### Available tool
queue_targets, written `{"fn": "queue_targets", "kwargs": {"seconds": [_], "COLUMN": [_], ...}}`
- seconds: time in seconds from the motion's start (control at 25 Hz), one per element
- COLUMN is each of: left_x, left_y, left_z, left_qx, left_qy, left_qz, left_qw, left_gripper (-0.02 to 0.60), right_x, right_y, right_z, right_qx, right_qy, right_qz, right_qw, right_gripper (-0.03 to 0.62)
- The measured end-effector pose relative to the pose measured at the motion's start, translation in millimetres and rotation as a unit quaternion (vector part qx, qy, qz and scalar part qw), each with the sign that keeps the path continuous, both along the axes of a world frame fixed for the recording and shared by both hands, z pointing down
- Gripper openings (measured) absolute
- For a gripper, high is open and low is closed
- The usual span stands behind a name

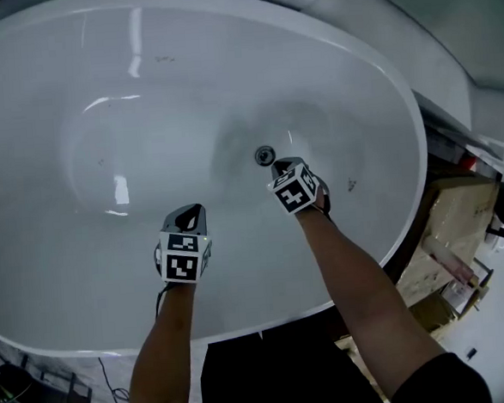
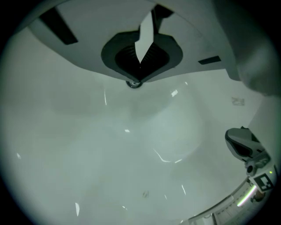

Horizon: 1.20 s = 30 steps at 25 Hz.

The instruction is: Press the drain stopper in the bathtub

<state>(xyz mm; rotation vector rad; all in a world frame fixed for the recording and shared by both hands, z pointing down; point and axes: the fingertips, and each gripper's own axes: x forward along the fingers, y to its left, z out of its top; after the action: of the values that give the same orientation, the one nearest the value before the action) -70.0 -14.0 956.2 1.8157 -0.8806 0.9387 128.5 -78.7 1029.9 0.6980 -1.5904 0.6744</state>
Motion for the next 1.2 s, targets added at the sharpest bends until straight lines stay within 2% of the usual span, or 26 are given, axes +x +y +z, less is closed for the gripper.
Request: {"fn": "queue_targets", "kwargs": {"seconds": [0.12, 0.36, 0.52, 0.72, 1.0, 1.2], "left_x": [1.2, 8.9, 12.7, 15.4, 25.0, 39.6], "left_y": [-4.6, -25.6, -31.8, -29.5, -14.9, -1.4], "left_z": [-68.5, -216.0, -296.2, -376.9, -463.9, -524.8], "left_qx": [0.010, 0.065, 0.093, 0.138, 0.186, 0.222], "left_qy": [0.026, 0.055, 0.069, 0.066, 0.059, 0.062], "left_qz": [-0.027, -0.062, -0.088, -0.100, -0.097, -0.076], "left_qw": [0.9992, 0.9944, 0.9894, 0.9831, 0.9760, 0.9701], "left_gripper": [0.014, 0.014, 0.014, 0.015, 0.015, 0.014], "right_x": [-10.1, -30.6, -12.1, 6.0, 13.0, 8.1], "right_y": [12.8, 40.2, 55.7, 83.0, 76.5, 61.4], "right_z": [-77.2, -228.6, -310.3, -392.2, -489.8, -565.7], "right_qx": [0.005, 0.041, 0.079, 0.114, 0.184, 0.243], "right_qy": [-0.027, -0.097, -0.132, -0.162, -0.219, -0.263], "right_qz": [0.006, -0.031, 0.035, 0.032, 0.066, 0.075], "right_qw": [1.000, 0.994, 0.988, 0.980, 0.956, 0.931], "right_gripper": [0.015, 0.015, 0.014, 0.014, 0.014, 0.014]}}
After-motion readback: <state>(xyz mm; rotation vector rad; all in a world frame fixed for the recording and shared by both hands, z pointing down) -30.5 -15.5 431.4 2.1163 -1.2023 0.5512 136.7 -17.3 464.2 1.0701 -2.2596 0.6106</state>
